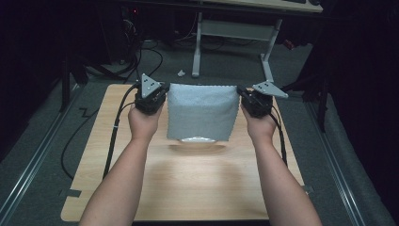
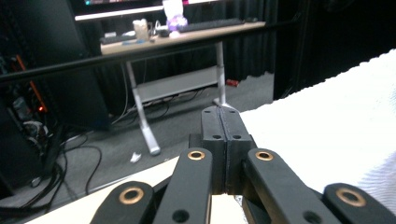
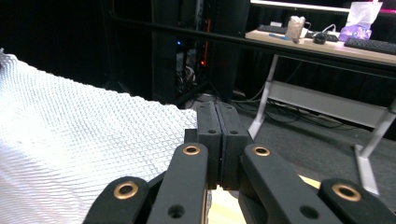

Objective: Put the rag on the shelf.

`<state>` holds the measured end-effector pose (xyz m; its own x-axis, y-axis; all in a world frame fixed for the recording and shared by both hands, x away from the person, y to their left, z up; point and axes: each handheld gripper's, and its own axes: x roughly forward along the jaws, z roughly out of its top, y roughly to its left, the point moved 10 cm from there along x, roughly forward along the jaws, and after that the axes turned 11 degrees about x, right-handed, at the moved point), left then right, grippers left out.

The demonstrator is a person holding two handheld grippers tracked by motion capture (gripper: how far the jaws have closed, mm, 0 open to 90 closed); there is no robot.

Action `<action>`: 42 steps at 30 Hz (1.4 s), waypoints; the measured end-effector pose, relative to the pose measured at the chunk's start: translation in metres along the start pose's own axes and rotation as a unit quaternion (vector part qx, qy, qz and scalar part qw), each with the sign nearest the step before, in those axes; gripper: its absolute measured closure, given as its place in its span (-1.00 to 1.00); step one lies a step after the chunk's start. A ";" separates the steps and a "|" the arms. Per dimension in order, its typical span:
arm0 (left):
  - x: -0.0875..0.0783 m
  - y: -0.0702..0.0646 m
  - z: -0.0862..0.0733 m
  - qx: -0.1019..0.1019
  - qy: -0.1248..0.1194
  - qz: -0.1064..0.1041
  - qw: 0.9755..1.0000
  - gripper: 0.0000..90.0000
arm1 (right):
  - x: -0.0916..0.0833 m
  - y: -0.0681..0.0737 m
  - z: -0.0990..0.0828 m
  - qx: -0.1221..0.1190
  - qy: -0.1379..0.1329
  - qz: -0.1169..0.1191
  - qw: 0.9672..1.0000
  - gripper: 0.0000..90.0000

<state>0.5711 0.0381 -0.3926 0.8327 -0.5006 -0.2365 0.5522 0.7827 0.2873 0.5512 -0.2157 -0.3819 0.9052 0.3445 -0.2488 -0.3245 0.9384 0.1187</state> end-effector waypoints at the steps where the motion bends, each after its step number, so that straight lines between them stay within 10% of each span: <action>1: 0.002 0.000 -0.003 -0.002 0.006 -0.003 1.000 1.00 | 0.003 -0.001 -0.001 0.002 0.005 -0.002 1.000 1.00; 20: 0.013 -0.018 -0.066 -0.021 0.070 -0.037 0.997 1.00 | 0.034 -0.008 -0.057 -0.002 0.075 -0.002 0.997 1.00; 42: 0.012 -0.043 -0.099 -0.025 0.086 -0.069 0.994 1.00 | 0.039 0.002 -0.095 0.009 0.100 0.020 0.995 1.00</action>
<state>0.5527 0.0350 -0.4997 0.7268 -0.5379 -0.4271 0.6549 0.7302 0.1946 0.5600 -0.1975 -0.4824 0.8184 0.3815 -0.4297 -0.3527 0.9239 0.1483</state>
